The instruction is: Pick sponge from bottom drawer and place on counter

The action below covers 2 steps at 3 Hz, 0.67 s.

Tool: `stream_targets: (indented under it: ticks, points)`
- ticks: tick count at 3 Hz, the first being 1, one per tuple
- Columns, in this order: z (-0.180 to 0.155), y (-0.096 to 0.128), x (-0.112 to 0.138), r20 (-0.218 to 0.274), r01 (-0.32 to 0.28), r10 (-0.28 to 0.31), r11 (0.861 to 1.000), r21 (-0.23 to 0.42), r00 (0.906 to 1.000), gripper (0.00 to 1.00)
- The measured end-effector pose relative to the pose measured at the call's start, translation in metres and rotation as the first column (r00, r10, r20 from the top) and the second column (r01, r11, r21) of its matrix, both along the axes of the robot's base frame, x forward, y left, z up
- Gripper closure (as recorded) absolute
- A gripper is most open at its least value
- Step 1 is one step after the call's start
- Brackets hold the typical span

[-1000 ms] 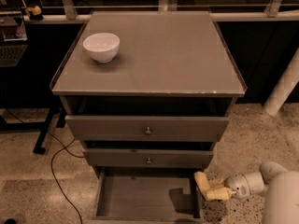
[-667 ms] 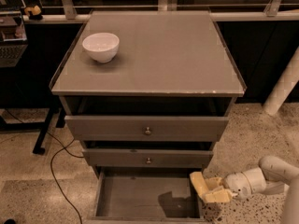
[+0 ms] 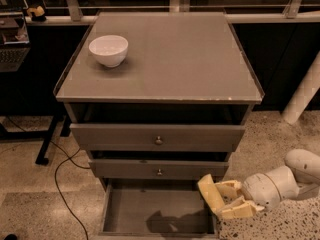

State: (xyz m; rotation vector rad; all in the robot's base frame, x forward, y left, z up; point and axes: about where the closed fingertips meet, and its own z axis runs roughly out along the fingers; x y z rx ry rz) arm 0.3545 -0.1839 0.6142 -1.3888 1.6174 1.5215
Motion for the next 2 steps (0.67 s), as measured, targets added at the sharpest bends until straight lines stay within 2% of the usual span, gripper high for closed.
stream_targets:
  ticks: [1,2]
  points:
    - [0.0,0.0,0.0,0.0,0.0,0.0,1.0,0.0,1.0,1.0]
    - [0.027,0.009,-0.002,0.06,-0.023,0.023,1.0,0.008,0.998,1.0]
